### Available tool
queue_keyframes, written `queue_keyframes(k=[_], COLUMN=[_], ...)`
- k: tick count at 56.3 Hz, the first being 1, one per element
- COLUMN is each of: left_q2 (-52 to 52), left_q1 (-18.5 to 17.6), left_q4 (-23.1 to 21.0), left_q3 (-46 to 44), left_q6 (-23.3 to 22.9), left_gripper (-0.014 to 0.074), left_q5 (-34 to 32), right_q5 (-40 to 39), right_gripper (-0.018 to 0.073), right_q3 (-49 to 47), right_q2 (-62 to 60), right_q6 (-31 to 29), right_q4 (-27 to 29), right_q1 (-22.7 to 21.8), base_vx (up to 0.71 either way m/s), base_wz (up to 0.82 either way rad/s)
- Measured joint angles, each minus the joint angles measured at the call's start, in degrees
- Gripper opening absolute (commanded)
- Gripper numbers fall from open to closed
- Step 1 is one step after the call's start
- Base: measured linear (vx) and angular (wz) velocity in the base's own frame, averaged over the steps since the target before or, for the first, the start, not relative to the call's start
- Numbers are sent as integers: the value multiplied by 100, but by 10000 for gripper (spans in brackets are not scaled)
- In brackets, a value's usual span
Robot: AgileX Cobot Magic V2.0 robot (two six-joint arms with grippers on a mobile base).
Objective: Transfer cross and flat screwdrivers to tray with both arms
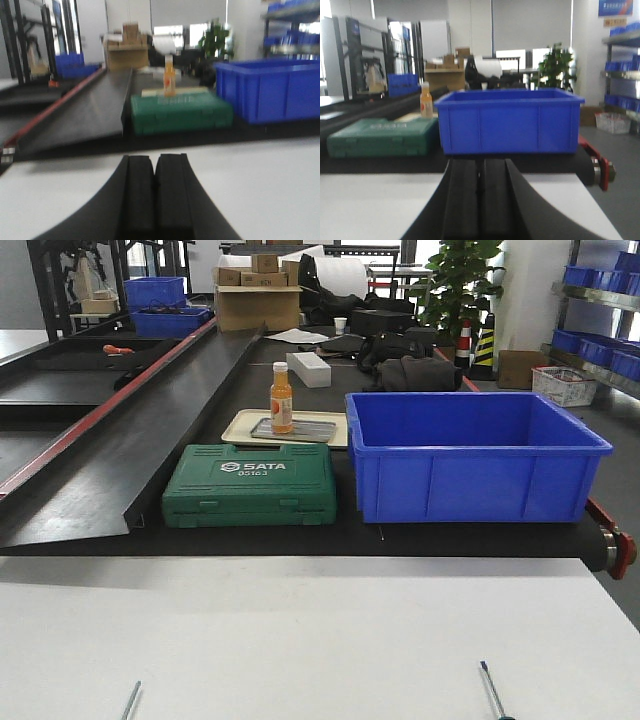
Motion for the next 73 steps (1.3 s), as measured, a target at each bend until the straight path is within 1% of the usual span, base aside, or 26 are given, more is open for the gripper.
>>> queue_keyframes(k=[4, 8, 12, 15, 20, 26, 34, 42, 47, 51, 55, 58, 63, 65, 66, 69, 73], left_q2=[0, 67, 364, 756, 1651, 2688, 3786, 4392, 4625, 4687, 4704, 4704, 4704, 4704, 4704, 4704, 4704], left_q1=[0, 0, 0, 0, 0, 0, 0, 0, 0, 0, 0, 0, 0, 0, 0, 0, 0], left_q4=[-75, -197, -310, -310, -310, -310, -310, -310, -310, -310, -310, -310, -310, -310, -310, -310, -310], left_q3=[-140, -496, -1052, -1586, -2542, -3454, -4079, -4189, -4193, -4193, -4196, -4200, -4200, -4200, -4200, -4200, -4200], left_q6=[0, 38, 84, 107, 113, 122, 122, 122, 122, 122, 122, 122, 122, 122, 122, 122, 122], left_gripper=[3, 3, 3, 3, 3, 3, 3, 18, 60, 111, 186, 252, 361, 398, 419, 461, 505], left_q5=[-687, -824, -749, -606, -366, -230, -136, -33, 40, 68, 68, 68, 95, 138, 173, 259, 452], right_q5=[33, 236, 506, 657, 856, 997, 1059, 1151, 1230, 1286, 1321, 1322, 1362, 1368, 1368, 1354, 1269], right_gripper=[-8, -8, -8, -8, -8, -8, -8, 0, 32, 90, 181, 256, 428, 475, 519, 593, 657], right_q3=[-316, -914, -1668, -2294, -3319, -4191, -4739, -4798, -4798, -4798, -4798, -4798, -4798, -4798, -4798, -4798, -4798], right_q2=[0, 144, 607, 1096, 2017, 3039, 4054, 4612, 4801, 4841, 4854, 4854, 4854, 4854, 4854, 4854, 4854], right_q6=[0, 0, -16, -57, -133, -154, -154, -158, -158, -158, -158, -158, -158, -158, -158, -158, -158], right_q4=[0, 0, -6, -18, -23, -30, -24, -19, -19, -19, -19, -19, -19, -19, -19, -19, -19], right_q1=[0, 0, 0, 0, 0, 0, 0, 0, 0, 0, 0, 0, 0, 0, 0, 0, 0], base_vx=[0, 0, 0, 0, 0, 0, 0, 0, 0, 0, 0, 0, 0, 0, 0, 0, 0], base_wz=[0, 0, 0, 0, 0, 0, 0, 0, 0, 0, 0, 0, 0, 0, 0, 0, 0])
